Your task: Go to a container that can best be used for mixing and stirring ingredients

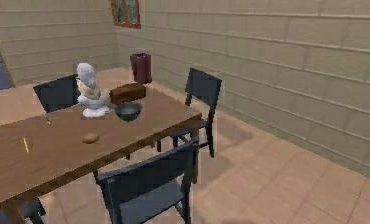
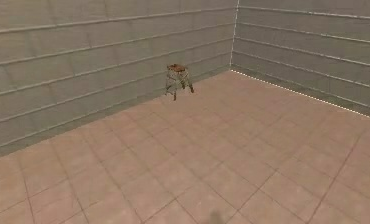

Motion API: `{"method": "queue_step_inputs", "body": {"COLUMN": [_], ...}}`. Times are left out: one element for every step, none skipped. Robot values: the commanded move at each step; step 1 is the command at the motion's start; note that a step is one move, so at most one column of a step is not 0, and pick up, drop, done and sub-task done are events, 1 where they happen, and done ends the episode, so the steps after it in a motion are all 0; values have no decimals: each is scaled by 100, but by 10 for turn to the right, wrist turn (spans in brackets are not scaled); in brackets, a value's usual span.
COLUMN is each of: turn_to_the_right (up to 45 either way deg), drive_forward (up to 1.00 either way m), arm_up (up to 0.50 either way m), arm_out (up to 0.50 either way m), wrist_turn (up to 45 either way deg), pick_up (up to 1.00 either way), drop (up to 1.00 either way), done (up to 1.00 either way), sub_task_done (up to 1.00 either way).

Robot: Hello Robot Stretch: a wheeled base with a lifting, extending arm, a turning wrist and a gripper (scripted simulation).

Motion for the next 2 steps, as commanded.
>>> {"method": "queue_step_inputs", "body": {"turn_to_the_right": [-150,0], "drive_forward": [0,0], "arm_up": [0,0], "arm_out": [0,0], "wrist_turn": [0,0], "pick_up": [0,0], "drop": [0,0], "done": [0,100], "sub_task_done": [0,0]}}
